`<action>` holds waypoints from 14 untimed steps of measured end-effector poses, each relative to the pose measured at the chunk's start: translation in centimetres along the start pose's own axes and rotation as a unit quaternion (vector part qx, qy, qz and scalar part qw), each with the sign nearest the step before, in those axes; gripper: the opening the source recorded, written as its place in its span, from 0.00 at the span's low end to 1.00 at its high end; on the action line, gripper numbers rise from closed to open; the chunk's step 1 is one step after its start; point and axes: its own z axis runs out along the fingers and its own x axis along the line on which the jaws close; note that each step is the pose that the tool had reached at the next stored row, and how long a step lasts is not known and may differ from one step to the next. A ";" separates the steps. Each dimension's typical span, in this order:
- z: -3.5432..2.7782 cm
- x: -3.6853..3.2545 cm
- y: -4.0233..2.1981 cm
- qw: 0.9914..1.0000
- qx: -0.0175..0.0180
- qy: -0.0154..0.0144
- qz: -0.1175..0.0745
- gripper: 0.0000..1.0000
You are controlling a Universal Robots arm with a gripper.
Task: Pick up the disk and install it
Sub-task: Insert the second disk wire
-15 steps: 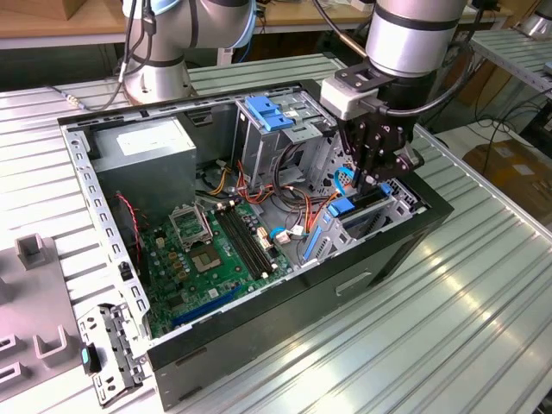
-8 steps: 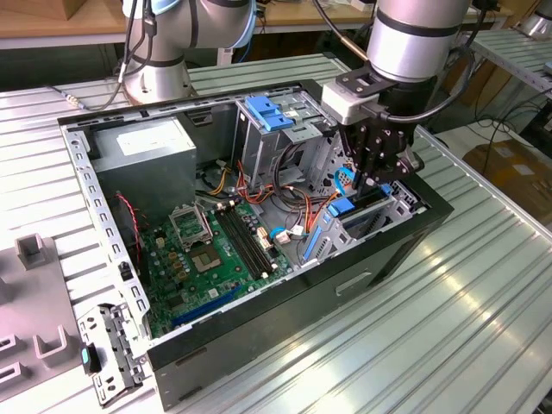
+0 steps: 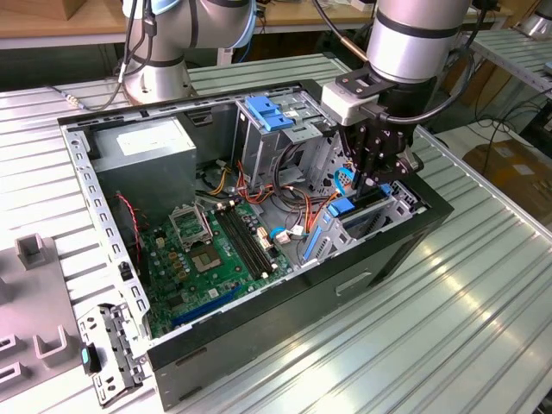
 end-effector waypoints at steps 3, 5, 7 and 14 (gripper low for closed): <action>0.00 0.00 0.00 1.000 0.000 0.000 0.000 0.16; 0.00 0.00 0.00 1.000 0.000 0.000 0.000 0.16; 0.01 0.01 0.00 1.000 0.000 0.000 0.000 0.16; 0.14 0.92 0.01 1.000 0.000 -0.022 0.003 0.16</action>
